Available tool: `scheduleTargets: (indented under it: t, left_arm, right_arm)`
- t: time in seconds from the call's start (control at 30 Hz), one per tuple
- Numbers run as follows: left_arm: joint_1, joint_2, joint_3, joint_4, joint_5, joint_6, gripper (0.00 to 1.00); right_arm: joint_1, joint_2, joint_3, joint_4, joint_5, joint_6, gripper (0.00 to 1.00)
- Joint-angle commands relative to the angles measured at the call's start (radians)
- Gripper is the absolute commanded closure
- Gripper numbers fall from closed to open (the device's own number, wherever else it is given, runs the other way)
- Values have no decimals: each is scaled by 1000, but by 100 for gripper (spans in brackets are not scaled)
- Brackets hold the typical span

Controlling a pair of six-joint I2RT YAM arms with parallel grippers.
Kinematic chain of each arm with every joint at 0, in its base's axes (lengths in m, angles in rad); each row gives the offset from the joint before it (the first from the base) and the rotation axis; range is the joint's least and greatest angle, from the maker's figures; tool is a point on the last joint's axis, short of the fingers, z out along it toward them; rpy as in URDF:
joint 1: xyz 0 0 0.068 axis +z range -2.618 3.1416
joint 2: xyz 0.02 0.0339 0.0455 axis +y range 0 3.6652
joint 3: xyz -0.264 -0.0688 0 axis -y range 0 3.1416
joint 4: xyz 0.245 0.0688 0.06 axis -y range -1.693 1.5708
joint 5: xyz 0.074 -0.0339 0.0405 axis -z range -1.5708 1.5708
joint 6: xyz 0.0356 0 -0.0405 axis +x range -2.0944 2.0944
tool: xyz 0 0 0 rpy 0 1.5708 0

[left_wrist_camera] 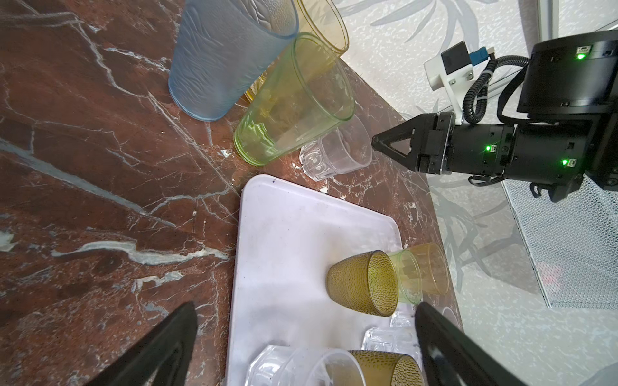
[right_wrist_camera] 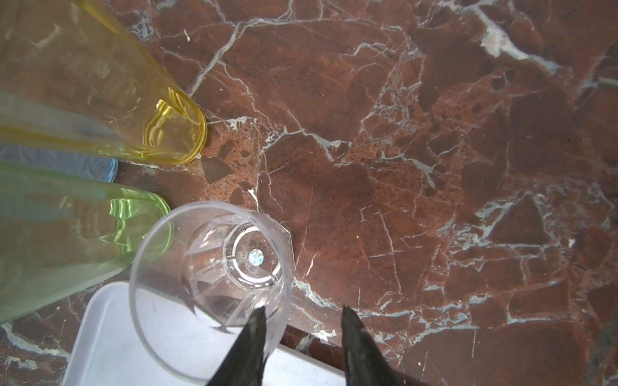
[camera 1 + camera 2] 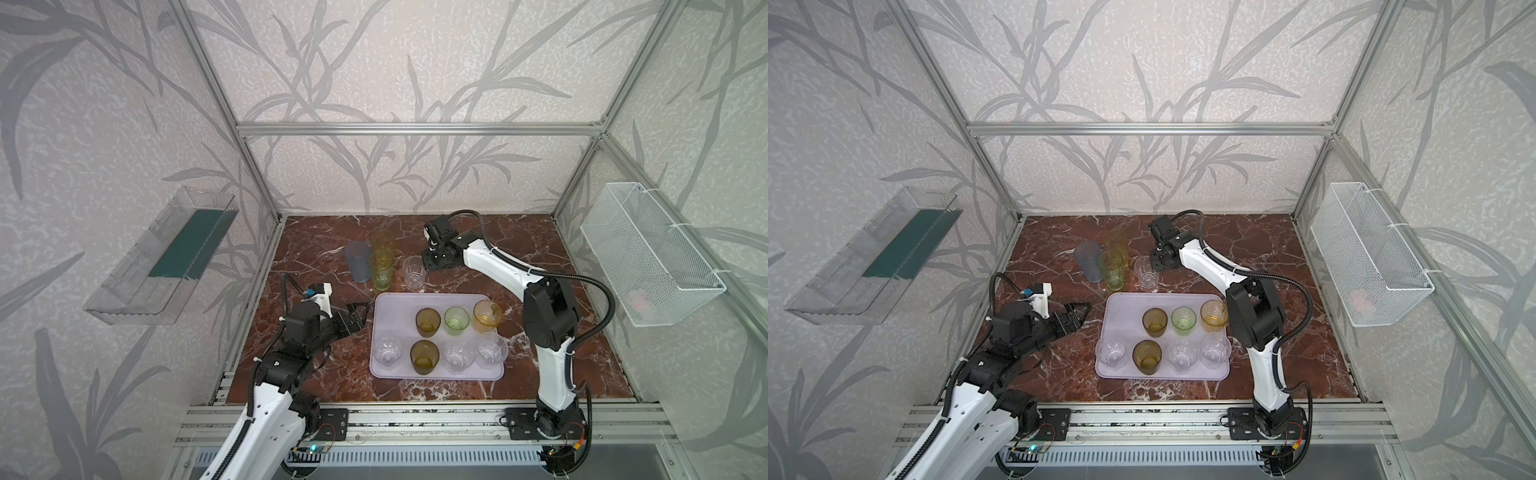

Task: Place the glasses into the tray
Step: Pick up the glass from the top-center of the table.

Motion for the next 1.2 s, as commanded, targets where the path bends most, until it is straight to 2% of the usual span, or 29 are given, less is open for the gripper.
scheduleTargets:
  t: [0.0,0.33,0.43,0.57,1.17]
  left_arm:
    - [4,-3,12,-25,-17,6,1]
    - [4,-1,12,-26,-22,6,1]
    - [3,-1,10,-25,-22,6,1]
    - [3,0,12,-27,-22,8,1]
    - [3,-1,11,-26,-24,7,1]
  right_arm:
    - [-4,34,35,-20,18,-10,62]
    - [-4,69,69,-32,20,-14,68]
    - [-5,80,81,-38,18,-16,75]
    - [-4,86,92,-46,29,-16,78]
    - [-4,131,143,-88,46,-33,79]
